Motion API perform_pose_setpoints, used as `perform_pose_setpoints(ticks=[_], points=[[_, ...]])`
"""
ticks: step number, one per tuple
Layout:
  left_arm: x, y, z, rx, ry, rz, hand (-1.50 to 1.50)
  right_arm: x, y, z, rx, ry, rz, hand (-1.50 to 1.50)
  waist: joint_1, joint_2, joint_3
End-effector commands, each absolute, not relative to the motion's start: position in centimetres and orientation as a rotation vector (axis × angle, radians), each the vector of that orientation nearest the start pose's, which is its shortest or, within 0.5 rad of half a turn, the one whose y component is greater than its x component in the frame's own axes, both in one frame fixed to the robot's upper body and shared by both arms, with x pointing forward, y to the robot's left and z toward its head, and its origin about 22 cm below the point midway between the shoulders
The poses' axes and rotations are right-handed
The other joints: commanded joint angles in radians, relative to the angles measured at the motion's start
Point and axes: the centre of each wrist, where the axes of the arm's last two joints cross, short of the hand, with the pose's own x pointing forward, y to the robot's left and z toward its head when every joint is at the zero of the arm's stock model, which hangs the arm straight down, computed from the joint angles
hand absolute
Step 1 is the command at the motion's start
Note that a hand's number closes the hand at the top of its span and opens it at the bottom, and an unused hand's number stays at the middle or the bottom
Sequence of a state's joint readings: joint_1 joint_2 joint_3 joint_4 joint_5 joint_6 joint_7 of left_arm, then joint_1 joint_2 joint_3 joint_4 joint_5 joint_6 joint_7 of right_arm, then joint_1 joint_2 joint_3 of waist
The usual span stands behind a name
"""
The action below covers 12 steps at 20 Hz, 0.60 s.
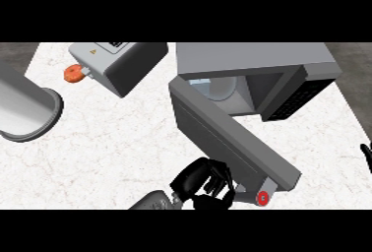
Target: Pick up the milk, place it into the microwave and close the microwave
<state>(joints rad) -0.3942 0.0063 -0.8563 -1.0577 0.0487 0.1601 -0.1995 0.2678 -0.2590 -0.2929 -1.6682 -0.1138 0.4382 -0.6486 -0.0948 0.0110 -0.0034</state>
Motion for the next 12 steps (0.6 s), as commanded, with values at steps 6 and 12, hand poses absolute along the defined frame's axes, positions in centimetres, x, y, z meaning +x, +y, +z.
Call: perform_pose_setpoints(ticks=[6,12], points=[[24.5,1.6,-3.7,-0.271,-1.606,-0.728,1.50,17.2,-37.1,5.2,0.092,-2.148,0.322,-1.50,-0.065,0.011,-0.004],[26.2,1.2,-0.8,-0.297,-1.757,-0.491,1.50,18.3,-36.3,6.5,0.167,-2.167,0.354,-1.50,-0.101,0.025,-0.009]])
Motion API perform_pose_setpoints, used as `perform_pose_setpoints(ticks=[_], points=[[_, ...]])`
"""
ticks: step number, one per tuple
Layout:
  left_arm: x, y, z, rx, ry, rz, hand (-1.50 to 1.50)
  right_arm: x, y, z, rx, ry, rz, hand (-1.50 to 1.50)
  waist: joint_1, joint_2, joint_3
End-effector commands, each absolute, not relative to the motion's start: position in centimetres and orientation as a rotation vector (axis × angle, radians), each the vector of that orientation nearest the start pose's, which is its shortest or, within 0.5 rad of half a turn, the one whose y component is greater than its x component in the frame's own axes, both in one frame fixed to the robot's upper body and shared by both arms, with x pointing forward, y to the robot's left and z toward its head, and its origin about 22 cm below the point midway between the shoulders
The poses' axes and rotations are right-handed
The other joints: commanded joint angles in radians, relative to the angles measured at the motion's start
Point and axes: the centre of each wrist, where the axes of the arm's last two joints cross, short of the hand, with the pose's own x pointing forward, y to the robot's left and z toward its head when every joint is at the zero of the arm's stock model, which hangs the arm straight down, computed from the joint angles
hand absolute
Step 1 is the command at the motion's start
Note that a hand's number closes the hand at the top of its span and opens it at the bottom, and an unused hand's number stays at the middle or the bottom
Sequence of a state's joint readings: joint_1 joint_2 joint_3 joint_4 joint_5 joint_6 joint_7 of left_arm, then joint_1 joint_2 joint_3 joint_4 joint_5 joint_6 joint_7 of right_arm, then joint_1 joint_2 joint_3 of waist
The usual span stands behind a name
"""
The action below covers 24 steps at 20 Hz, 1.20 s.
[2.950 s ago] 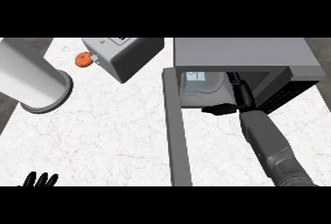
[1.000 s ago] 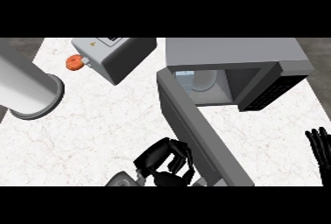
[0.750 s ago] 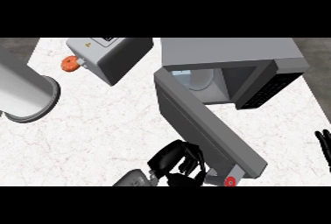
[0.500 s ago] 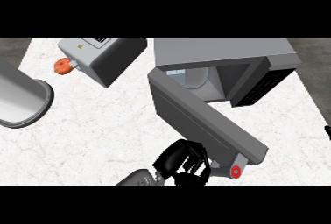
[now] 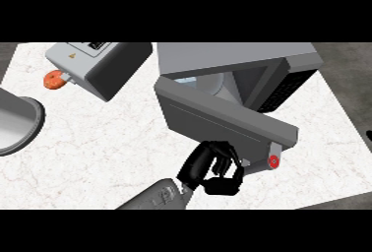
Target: Pick up the milk, place it into the microwave and close the microwave
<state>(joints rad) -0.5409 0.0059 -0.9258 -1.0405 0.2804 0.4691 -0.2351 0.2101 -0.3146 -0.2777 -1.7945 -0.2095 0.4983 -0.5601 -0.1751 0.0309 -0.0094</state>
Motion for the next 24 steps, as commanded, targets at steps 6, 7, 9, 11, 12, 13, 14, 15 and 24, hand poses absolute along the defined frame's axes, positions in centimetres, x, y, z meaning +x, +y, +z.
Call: perform_pose_setpoints(ticks=[6,7,9,11,12,13,14,15,24], points=[[28.2,1.2,0.5,-0.289,-1.786,-0.351,1.50,18.8,-36.9,7.8,0.214,-2.176,0.382,-1.50,-0.064,0.022,-0.001],[28.7,1.0,0.8,-0.288,-1.785,-0.368,1.50,19.1,-36.7,8.0,0.217,-2.164,0.386,-1.50,-0.062,0.025,0.000],[29.6,1.1,1.4,-0.285,-1.777,-0.310,1.50,19.0,-36.7,8.4,0.226,-2.173,0.390,-1.50,-0.083,0.026,-0.001],[30.4,1.3,1.6,-0.262,-1.778,-0.288,1.50,19.4,-36.9,9.5,0.229,-2.177,0.428,-1.50,-0.088,0.029,-0.001],[31.0,1.0,2.5,-0.262,-1.789,-0.268,1.50,19.5,-36.8,9.1,0.224,-2.164,0.423,-1.50,-0.093,0.031,0.001],[31.4,1.3,2.1,-0.243,-1.791,-0.255,1.50,19.3,-37.0,9.2,0.239,-2.169,0.422,-1.50,-0.100,0.032,0.001],[32.1,1.3,2.5,-0.241,-1.769,-0.254,1.50,19.5,-37.2,9.5,0.235,-2.160,0.435,-1.50,-0.095,0.034,0.002],[32.4,1.3,2.8,-0.239,-1.773,-0.233,1.50,19.7,-37.5,10.0,0.216,-2.173,0.437,-1.50,-0.094,0.034,0.002],[34.7,1.3,4.6,-0.264,-1.813,-0.154,1.50,20.7,-38.2,11.9,0.218,-2.169,0.465,-1.50,-0.117,0.053,0.001]])
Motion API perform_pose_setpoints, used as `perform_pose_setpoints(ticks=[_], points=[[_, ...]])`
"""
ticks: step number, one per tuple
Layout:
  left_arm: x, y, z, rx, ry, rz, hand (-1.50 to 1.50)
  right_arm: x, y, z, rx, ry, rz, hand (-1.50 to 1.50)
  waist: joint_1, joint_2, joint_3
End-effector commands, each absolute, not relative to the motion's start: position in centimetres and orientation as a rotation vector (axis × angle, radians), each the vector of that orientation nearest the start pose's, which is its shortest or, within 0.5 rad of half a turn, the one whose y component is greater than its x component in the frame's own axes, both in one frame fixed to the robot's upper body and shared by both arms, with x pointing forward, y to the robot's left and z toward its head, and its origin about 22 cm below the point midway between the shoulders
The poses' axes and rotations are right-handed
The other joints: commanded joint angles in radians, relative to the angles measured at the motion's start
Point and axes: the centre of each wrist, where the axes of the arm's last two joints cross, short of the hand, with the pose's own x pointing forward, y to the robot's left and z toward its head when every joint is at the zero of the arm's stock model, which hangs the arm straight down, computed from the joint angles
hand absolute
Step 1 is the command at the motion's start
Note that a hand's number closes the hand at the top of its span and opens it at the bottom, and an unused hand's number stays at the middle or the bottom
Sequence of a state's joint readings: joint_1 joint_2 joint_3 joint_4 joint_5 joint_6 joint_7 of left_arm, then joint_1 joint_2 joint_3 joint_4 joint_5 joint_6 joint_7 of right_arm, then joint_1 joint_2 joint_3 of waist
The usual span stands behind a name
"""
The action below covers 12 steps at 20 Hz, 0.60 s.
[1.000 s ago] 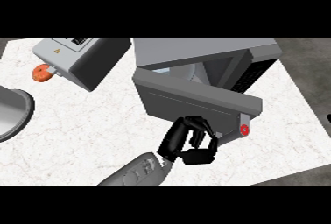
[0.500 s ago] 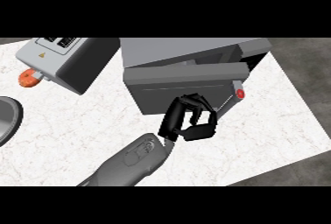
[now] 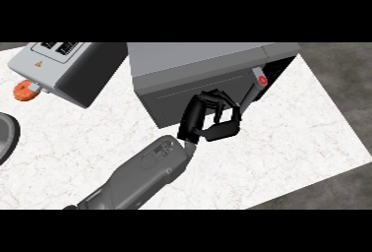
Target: Pick up the milk, place it into the microwave and close the microwave
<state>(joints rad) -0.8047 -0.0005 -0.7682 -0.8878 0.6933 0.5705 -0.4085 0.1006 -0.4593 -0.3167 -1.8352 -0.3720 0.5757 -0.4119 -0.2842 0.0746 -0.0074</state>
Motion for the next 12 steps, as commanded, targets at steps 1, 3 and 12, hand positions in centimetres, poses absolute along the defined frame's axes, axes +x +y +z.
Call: perform_pose_setpoints(ticks=[1,3,12], points=[[34.6,1.3,4.6,-0.276,-1.814,-0.138,1.50,20.8,-38.5,12.0,0.206,-2.173,0.453,-1.50,-0.006,0.008,0.000],[34.7,1.3,4.5,-0.281,-1.818,-0.131,1.50,21.1,-38.6,12.6,0.216,-2.179,0.460,-1.50,-0.004,0.010,-0.001],[35.0,1.3,4.2,-0.289,-1.838,-0.103,1.50,21.9,-39.4,13.8,0.189,-2.185,0.444,-1.50,-0.007,0.018,0.002]])
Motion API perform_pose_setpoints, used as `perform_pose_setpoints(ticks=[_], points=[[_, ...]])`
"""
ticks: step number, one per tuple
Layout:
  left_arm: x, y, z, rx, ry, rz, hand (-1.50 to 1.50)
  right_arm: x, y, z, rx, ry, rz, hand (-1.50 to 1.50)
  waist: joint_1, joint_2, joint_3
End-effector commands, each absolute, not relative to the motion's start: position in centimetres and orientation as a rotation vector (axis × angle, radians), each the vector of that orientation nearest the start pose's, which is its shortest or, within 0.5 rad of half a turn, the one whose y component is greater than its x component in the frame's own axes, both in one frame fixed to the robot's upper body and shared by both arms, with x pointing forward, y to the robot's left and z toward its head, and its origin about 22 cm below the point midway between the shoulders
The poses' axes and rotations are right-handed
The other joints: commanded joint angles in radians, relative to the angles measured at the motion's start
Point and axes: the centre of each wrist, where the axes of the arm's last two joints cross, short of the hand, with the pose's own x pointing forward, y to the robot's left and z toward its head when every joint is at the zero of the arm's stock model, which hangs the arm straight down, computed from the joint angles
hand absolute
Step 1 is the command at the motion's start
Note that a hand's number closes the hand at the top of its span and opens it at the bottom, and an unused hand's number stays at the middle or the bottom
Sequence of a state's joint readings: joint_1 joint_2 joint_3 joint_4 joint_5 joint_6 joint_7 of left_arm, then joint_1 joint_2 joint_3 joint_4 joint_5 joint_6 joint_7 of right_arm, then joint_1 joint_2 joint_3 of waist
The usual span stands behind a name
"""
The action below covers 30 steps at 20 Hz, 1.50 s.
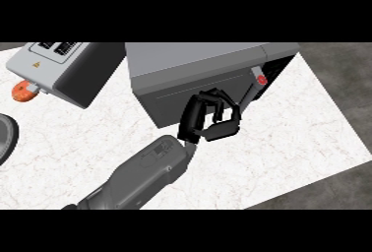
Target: Pick up the milk, place it into the microwave and close the microwave
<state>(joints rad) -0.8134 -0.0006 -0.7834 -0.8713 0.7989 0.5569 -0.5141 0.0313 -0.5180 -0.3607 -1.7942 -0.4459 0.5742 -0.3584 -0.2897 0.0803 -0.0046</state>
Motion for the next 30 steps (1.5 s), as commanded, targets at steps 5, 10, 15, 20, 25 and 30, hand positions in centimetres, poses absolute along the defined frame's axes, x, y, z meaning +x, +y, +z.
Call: perform_pose_setpoints(ticks=[5,10,15,20,25,30], points=[[35.2,1.2,4.5,-0.303,-1.853,-0.085,1.50,22.3,-40.3,15.0,0.165,-2.198,0.452,-1.50,-0.013,0.014,-0.001],[35.2,1.1,4.4,-0.309,-1.848,-0.072,1.50,22.7,-40.9,16.2,0.144,-2.215,0.467,-1.50,-0.013,0.010,0.000],[35.3,1.1,4.2,-0.305,-1.868,-0.083,1.50,22.9,-42.0,17.2,0.098,-2.217,0.472,-1.50,-0.015,0.017,0.003],[35.4,1.1,4.2,-0.308,-1.878,-0.079,1.50,23.2,-42.7,17.8,0.076,-2.196,0.498,-1.50,-0.008,0.022,0.004],[35.5,1.3,3.9,-0.299,-1.874,-0.049,1.50,23.1,-43.8,19.4,0.008,-2.195,0.554,-1.50,-0.011,0.020,0.004],[35.4,0.9,4.2,-0.307,-1.896,-0.057,1.50,23.3,-44.5,19.9,0.005,-2.206,0.547,-1.50,-0.010,0.020,0.006]])
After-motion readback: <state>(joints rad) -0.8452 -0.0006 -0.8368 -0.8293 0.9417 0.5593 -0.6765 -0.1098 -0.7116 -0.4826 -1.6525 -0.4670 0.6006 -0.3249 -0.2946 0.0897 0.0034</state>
